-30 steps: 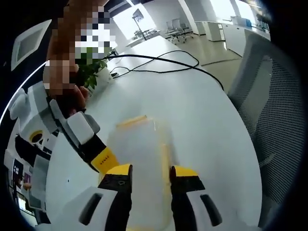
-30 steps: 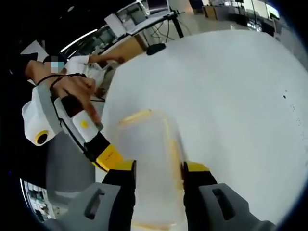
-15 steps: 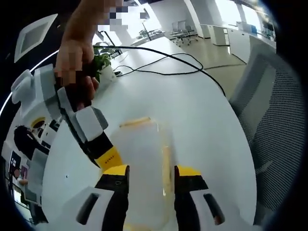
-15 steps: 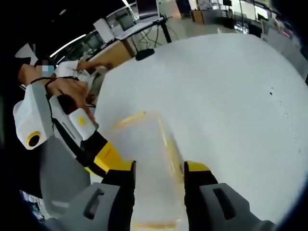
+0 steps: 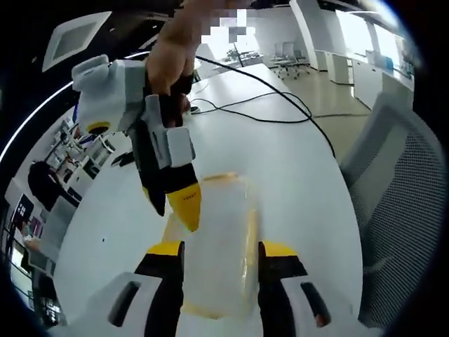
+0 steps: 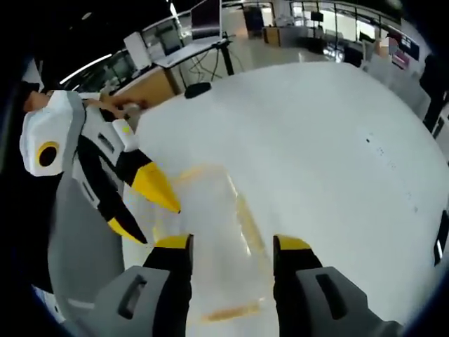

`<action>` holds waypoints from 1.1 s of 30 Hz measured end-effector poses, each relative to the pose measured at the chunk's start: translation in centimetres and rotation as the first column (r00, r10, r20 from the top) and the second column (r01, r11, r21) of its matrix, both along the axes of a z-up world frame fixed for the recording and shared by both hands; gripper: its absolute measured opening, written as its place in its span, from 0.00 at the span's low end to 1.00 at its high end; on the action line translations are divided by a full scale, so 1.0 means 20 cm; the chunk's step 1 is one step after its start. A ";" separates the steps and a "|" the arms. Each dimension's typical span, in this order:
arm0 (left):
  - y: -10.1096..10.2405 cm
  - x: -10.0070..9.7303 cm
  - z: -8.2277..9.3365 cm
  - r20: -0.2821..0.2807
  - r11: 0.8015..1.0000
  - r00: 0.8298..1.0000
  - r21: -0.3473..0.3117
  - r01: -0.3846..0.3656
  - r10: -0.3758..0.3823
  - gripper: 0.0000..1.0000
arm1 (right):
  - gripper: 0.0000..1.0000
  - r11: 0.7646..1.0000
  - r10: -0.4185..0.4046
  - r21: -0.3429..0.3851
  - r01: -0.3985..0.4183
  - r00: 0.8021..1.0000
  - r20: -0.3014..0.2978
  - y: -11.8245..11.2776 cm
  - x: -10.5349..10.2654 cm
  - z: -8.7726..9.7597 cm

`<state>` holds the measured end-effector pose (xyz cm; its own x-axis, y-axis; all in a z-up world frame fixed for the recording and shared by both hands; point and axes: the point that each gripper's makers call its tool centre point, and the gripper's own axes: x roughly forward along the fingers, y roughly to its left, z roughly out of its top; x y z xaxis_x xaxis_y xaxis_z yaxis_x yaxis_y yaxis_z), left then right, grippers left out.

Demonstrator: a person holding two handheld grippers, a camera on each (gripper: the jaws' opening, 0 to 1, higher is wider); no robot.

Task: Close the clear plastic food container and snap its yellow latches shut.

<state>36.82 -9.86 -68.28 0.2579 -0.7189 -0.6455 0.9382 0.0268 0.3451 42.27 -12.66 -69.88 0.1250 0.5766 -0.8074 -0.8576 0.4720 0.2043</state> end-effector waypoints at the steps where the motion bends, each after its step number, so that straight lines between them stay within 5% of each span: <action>1: 0.01 0.01 0.00 -0.013 1.000 1.000 -0.006 -0.015 0.015 0.37 | 0.43 1.000 -0.005 -0.003 0.005 1.000 0.009 -0.01 -0.01 0.00; 19: 0.16 0.10 -0.05 -0.164 0.973 0.963 -0.054 -0.227 0.215 0.54 | 0.55 0.995 -0.098 -0.015 0.101 0.985 0.141 -0.16 -0.14 0.02; 33: 0.24 0.12 -0.11 -0.240 0.948 0.927 -0.064 -0.311 0.288 0.54 | 0.57 0.985 -0.174 0.025 0.173 0.965 0.194 -0.21 -0.24 -0.04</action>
<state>39.16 -5.01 -70.46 0.3277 -0.6940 -0.6411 0.9337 0.3414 0.1078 37.40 -16.81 -70.59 0.3784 0.5383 -0.7530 -0.7863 0.6162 0.0453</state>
